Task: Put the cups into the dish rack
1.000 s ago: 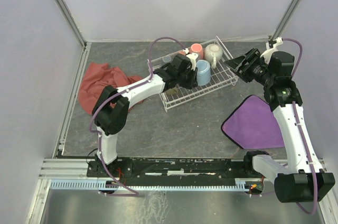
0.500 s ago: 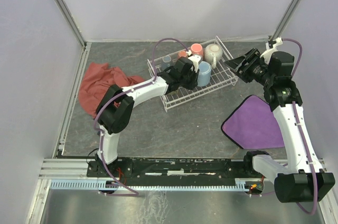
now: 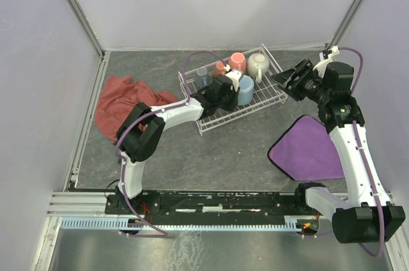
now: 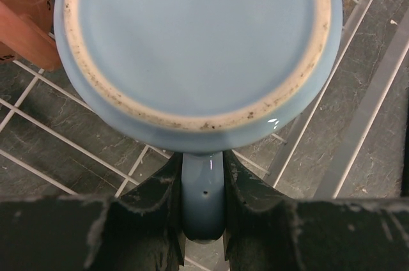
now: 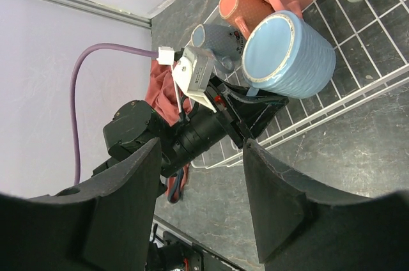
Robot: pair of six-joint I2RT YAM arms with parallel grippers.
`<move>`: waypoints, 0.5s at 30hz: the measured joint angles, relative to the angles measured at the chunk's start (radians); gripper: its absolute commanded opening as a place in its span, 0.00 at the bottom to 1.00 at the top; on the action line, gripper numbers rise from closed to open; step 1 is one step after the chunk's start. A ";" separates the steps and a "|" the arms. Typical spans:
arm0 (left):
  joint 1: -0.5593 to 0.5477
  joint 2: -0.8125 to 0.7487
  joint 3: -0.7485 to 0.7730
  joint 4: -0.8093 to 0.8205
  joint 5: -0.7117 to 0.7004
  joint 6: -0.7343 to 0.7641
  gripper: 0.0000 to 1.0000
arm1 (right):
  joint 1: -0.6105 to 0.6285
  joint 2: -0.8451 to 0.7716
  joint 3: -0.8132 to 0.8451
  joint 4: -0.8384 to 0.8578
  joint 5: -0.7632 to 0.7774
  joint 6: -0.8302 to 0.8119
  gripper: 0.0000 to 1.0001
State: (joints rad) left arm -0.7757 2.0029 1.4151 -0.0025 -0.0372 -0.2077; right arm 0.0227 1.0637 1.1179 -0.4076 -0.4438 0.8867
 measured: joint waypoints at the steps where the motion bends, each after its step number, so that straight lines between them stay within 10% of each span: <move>1: -0.001 0.000 -0.002 0.005 -0.004 0.000 0.03 | 0.002 0.000 0.000 -0.001 0.000 -0.001 0.61; 5: -0.002 0.000 -0.006 0.012 -0.014 0.000 0.06 | 0.002 0.000 0.000 -0.004 0.000 -0.003 0.61; 15: -0.007 0.001 -0.022 0.051 -0.024 -0.001 0.50 | 0.002 0.005 0.000 -0.017 0.000 -0.019 0.61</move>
State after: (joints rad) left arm -0.7830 2.0041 1.3930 0.0490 -0.0612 -0.2089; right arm 0.0242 1.0687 1.1179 -0.4248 -0.4435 0.8680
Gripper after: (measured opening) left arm 0.389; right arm 0.615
